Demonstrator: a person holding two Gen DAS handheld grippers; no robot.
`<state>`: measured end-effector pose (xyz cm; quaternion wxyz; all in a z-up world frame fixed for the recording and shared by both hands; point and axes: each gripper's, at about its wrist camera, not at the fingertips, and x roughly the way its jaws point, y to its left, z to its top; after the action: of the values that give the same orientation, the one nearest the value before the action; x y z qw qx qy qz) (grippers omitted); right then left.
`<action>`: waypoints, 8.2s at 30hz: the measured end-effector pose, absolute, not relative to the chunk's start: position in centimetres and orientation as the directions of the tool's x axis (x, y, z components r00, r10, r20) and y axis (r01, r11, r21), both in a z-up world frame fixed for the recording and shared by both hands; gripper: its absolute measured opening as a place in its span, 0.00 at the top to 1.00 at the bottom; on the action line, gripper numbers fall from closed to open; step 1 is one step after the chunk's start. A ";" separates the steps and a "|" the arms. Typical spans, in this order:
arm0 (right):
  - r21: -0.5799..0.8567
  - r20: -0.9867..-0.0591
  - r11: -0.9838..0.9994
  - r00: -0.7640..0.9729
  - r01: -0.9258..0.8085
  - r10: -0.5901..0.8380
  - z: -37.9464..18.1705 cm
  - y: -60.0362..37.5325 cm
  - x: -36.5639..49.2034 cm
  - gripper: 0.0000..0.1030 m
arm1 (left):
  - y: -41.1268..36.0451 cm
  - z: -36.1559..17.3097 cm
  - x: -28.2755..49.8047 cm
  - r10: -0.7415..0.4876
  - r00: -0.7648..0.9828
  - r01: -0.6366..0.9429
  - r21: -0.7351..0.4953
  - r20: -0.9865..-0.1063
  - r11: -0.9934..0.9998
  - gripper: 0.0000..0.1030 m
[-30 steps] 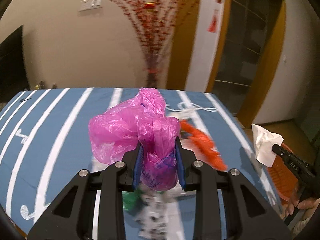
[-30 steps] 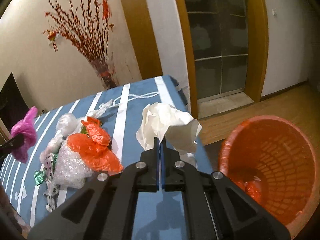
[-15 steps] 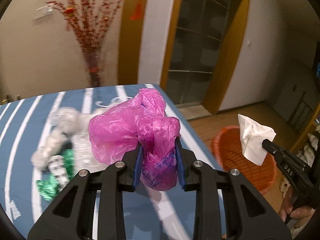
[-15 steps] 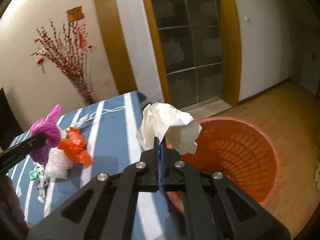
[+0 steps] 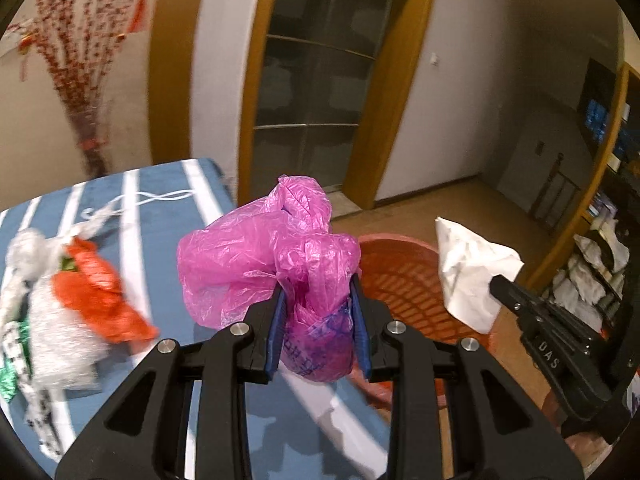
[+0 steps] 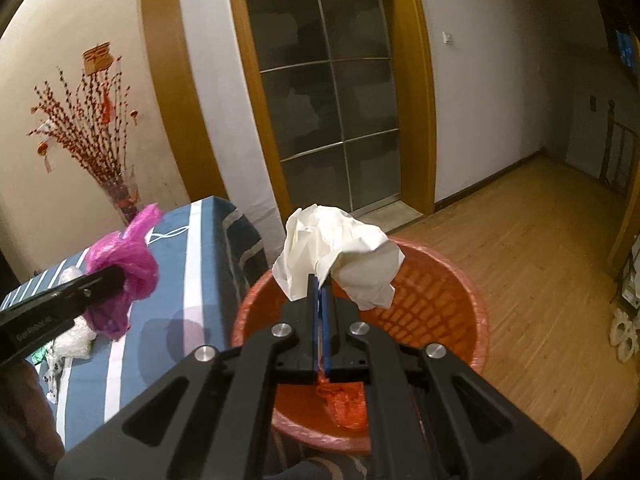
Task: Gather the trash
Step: 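Drop the tissue into the basket with the right gripper while the left drops the pink bag, then grasp the dotted white bag with the left gripper while the right grasps a red bag, then carry both bags over the basket and open both grippers, then move both grippers back over the trash pile on the table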
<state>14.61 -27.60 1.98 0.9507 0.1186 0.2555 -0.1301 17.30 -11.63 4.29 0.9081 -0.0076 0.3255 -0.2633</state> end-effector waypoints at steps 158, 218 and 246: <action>0.227 -0.467 0.964 0.884 0.139 -0.017 3.6 -19.8 17.6 0.98 | 0.4 3.7 17.3 -0.296 0.754 0.247 -0.164 -0.586 0.955 0.81; 0.266 -0.565 0.879 0.803 0.396 -0.190 -2.5 -32.0 14.8 0.49 | -12.9 -1.2 18.2 -0.349 0.634 0.400 -0.094 -0.690 0.912 0.32; 0.109 -0.612 0.994 0.786 -0.025 0.087 -0.8 -8.2 23.0 0.13 | 12.1 0.5 18.4 0.009 0.779 -0.044 -0.041 -0.627 0.998 0.09</action>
<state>22.99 -8.19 -0.82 0.9439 0.0474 0.3256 0.0295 18.41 12.08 0.51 0.9428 -0.0267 0.3320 0.0139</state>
